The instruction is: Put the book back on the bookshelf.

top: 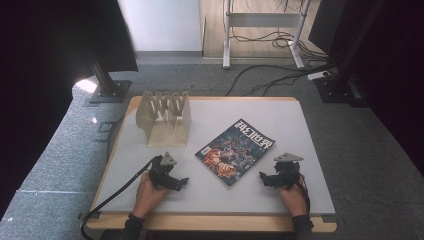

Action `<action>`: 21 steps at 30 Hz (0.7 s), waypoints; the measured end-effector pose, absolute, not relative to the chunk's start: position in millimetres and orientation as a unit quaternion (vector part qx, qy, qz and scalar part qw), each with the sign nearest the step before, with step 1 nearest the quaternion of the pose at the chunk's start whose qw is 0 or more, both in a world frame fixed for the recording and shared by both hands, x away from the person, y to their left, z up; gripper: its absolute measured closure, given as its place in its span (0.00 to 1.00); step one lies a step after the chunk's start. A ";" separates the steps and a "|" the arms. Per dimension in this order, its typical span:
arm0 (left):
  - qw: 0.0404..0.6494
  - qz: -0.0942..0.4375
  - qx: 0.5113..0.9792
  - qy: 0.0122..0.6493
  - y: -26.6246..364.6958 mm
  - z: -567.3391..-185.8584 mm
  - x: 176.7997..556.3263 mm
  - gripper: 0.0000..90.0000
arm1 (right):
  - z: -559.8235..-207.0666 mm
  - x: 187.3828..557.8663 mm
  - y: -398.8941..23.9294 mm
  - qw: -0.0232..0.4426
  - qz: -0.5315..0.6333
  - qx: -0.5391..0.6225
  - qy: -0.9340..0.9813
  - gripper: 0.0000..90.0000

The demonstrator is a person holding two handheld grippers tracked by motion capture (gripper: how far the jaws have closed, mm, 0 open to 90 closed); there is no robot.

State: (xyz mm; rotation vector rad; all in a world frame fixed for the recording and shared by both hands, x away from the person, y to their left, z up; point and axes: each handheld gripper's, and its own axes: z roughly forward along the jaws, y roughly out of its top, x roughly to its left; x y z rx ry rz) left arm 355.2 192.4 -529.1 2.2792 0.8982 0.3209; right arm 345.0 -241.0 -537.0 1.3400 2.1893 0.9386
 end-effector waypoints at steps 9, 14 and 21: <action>0.330 0.123 0.871 0.343 192.7 -529.2 355.0 0.00 | -537.0 344.8 -240.9 0.203 0.336 0.481 0.784 0.02; 0.330 0.122 0.871 0.343 192.5 -529.2 355.0 0.00 | -536.5 345.0 -240.7 0.203 0.334 0.481 0.785 0.02; 0.324 0.118 0.873 0.344 191.7 -527.6 356.8 0.00 | -534.8 347.0 -240.0 0.197 0.328 0.483 0.788 0.02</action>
